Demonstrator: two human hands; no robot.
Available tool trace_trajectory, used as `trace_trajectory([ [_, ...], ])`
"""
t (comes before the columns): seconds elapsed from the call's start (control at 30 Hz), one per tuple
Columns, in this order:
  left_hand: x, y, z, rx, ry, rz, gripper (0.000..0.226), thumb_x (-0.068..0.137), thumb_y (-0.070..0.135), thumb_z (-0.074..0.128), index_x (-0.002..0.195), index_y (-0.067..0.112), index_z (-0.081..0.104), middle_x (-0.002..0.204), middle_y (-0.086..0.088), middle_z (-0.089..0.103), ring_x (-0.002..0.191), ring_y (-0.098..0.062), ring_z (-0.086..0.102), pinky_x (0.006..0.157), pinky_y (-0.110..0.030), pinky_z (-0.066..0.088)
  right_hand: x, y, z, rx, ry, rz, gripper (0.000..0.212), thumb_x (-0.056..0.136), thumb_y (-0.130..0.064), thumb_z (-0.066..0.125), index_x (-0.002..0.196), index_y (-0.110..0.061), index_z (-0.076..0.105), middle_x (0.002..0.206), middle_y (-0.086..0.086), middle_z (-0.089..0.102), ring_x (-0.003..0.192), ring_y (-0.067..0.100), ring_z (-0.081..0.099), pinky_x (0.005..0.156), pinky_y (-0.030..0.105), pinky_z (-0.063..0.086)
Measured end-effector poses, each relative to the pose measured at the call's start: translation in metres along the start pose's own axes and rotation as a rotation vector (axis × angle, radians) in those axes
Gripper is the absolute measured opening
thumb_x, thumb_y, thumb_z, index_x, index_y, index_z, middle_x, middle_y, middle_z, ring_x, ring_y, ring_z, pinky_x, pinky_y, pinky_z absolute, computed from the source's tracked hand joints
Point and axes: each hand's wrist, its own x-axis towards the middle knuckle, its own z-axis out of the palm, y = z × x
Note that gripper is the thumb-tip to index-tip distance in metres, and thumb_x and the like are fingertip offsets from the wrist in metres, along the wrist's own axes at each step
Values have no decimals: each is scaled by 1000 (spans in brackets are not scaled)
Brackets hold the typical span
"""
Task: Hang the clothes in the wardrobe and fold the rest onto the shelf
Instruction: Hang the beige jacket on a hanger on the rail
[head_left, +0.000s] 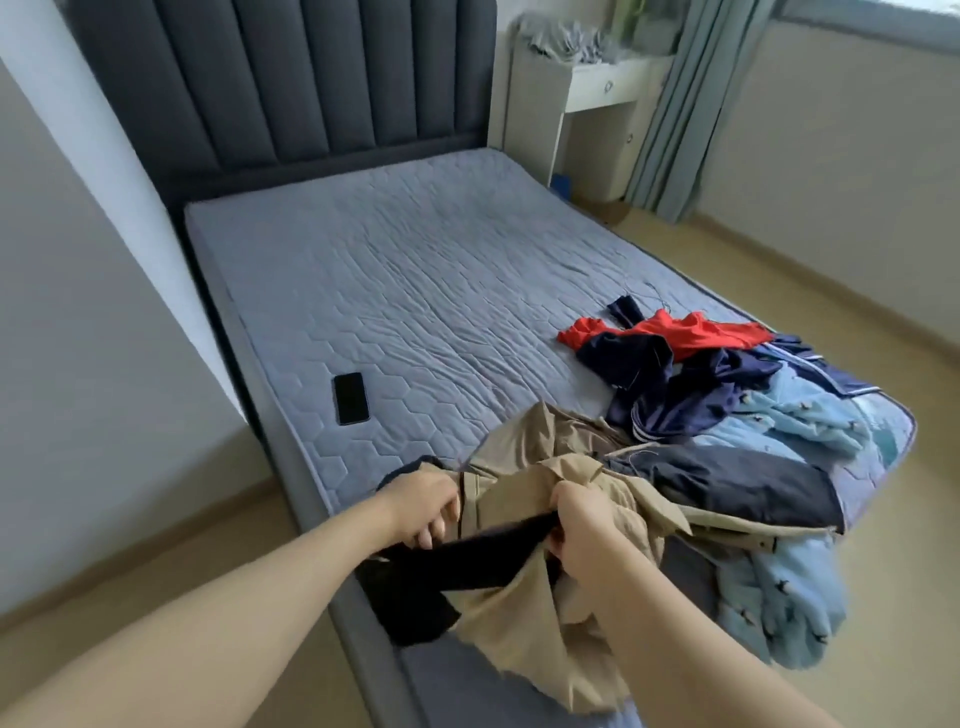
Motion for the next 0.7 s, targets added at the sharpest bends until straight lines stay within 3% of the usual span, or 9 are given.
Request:
trace_trajectory([
  [0.03,-8,2,3,106,63,8,15,88,21,42,85,20,57,79,-3,61,69,-18,59,65,-27,50,-9,-2,-1,-27,-22,-26,13,89,-2,41,98,-11,44,75,8,39,64,20,40,74,31,39],
  [0.07,-15,4,9,216,75,36,20,86,22,46,105,22,53,101,-4,60,90,-21,58,82,-33,49,-18,-2,-3,-44,-45,-44,14,89,-1,41,99,-10,44,74,8,40,63,20,40,74,31,38],
  [0.13,-27,13,24,394,21,129,61,82,30,53,137,28,28,138,-2,37,124,-26,41,103,-42,36,-37,-6,-12,-30,-125,-60,12,89,0,43,95,-10,45,74,7,42,63,20,43,70,31,41],
  [0.2,-33,26,39,454,21,151,77,84,36,52,144,37,4,150,7,14,135,-27,27,108,-48,27,-53,-15,-27,-29,-184,-99,10,87,1,43,82,-8,46,74,8,44,72,23,50,70,33,44],
  [0.27,-37,41,48,422,167,173,73,85,34,50,144,39,7,151,7,14,134,-26,31,106,-45,30,-66,-28,-51,-41,-161,-120,12,84,0,43,75,-8,43,75,10,43,82,28,49,74,35,41],
  [0.37,-40,57,52,378,349,251,71,80,32,53,142,31,19,150,3,22,132,-22,36,103,-40,35,-85,-44,-85,1,-179,-174,11,83,-2,45,74,-9,46,72,9,42,68,22,43,61,27,33],
  [0.47,-45,72,64,360,314,345,85,66,43,61,141,30,22,145,2,25,129,-21,39,100,-42,39,-98,-54,-118,39,-211,-285,19,80,3,46,64,-9,44,62,6,40,59,21,40,57,27,31],
  [0.57,-49,91,74,181,283,381,48,67,34,48,113,22,51,122,-4,51,114,-25,52,91,-37,44,-105,-57,-136,102,-267,-332,22,76,5,47,60,-8,43,61,7,43,62,23,45,64,30,37],
  [0.7,-64,119,58,-66,522,275,31,66,38,37,86,23,55,99,-7,66,95,-25,59,74,-30,42,-98,-66,-152,156,-290,-330,15,79,-2,49,66,-9,51,61,9,49,56,22,48,57,27,40],
])
